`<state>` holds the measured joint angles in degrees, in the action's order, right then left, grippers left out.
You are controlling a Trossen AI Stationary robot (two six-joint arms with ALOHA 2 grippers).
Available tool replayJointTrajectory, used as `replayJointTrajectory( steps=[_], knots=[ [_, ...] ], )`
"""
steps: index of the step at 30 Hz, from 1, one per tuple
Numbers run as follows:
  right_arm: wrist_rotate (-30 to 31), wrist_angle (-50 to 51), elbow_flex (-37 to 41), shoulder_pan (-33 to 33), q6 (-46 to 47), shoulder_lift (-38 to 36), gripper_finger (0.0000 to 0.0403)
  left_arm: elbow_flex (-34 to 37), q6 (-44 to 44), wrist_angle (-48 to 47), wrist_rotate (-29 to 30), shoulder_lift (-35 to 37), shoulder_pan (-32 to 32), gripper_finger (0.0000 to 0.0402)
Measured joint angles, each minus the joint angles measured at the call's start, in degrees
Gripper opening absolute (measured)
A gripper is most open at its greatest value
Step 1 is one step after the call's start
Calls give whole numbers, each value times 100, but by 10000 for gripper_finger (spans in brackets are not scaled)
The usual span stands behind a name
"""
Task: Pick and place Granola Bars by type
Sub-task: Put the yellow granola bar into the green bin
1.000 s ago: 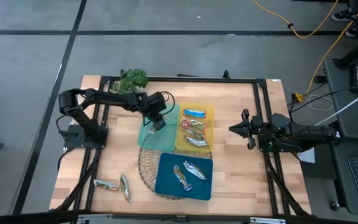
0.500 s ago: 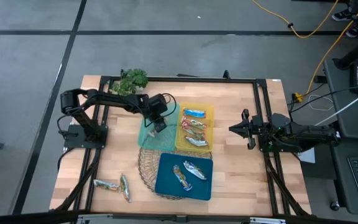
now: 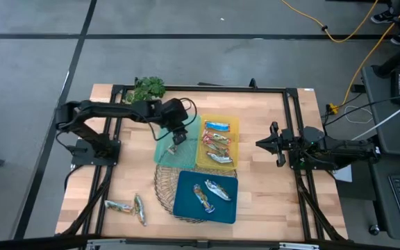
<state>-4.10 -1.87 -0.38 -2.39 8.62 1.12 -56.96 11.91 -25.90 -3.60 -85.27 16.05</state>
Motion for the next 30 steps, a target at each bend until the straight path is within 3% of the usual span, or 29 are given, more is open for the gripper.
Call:
replayJointTrajectory(
  steps=[18,30],
  knots=[
    [1,1,0,0,7,0,32,-130,105,-514,260,2882,-701,132],
    [0,2,0,0,2,0,32,-130,202,-1014,235,3827,-1762,132]
  ],
)
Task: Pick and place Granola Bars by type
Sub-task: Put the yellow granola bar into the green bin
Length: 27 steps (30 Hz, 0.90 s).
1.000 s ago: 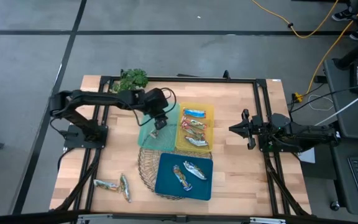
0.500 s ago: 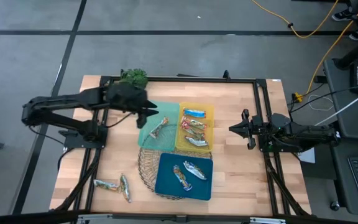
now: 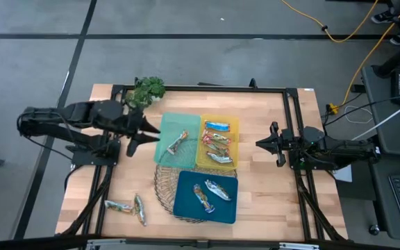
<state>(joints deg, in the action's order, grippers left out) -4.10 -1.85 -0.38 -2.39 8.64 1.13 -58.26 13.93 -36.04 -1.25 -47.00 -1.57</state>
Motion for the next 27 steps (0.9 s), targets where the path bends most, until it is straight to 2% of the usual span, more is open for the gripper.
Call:
replayJointTrajectory(
  steps=[10,27],
  knots=[
    [0,-1,0,0,4,0,32,0,595,-139,-486,121,-1193,132],
    [0,0,0,0,-1,0,32,0,2376,-172,-192,-72,-2927,132]
  ],
)
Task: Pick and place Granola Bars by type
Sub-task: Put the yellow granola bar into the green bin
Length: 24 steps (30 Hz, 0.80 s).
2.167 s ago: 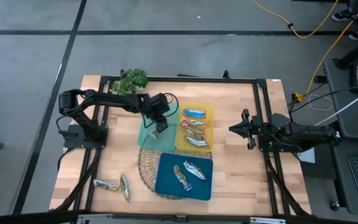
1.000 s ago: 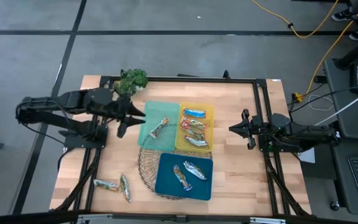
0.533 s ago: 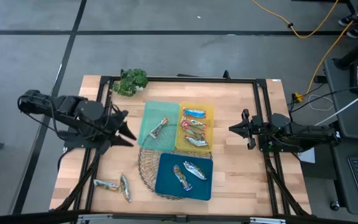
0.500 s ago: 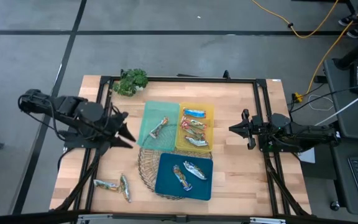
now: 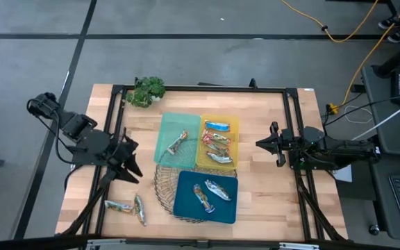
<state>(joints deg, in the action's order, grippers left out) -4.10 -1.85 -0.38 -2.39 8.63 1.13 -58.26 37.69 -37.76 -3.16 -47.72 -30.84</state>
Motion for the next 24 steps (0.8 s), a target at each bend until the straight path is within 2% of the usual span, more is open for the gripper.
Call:
replayJointTrajectory(
  steps=[14,24],
  knots=[
    [0,-2,0,0,5,0,32,0,1328,-150,395,-914,-1101,132],
    [0,-1,0,0,6,0,32,2,2767,-1400,617,-1908,-1640,132]
  ],
)
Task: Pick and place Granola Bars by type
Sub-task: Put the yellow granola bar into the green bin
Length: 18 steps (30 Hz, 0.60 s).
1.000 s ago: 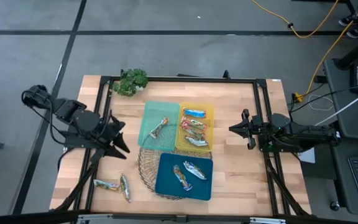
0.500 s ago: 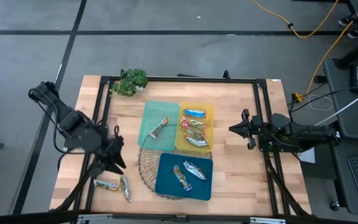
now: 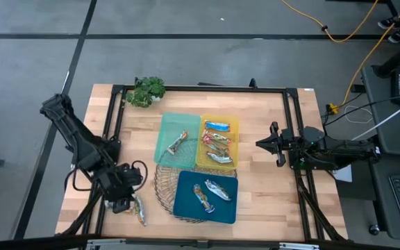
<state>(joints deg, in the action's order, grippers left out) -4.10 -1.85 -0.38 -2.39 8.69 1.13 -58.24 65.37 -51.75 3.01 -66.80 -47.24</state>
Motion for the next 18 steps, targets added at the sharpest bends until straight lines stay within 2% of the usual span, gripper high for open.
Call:
replayJointTrajectory(
  steps=[4,13,18],
  knots=[
    [0,-1,0,0,-1,0,32,0,613,-425,-67,-374,-248,132],
    [0,-1,0,0,-7,0,32,0,1679,-585,-156,-1086,-1008,132],
    [0,-1,0,0,-7,0,32,0,2127,-681,-317,-1461,-1257,149]
  ],
)
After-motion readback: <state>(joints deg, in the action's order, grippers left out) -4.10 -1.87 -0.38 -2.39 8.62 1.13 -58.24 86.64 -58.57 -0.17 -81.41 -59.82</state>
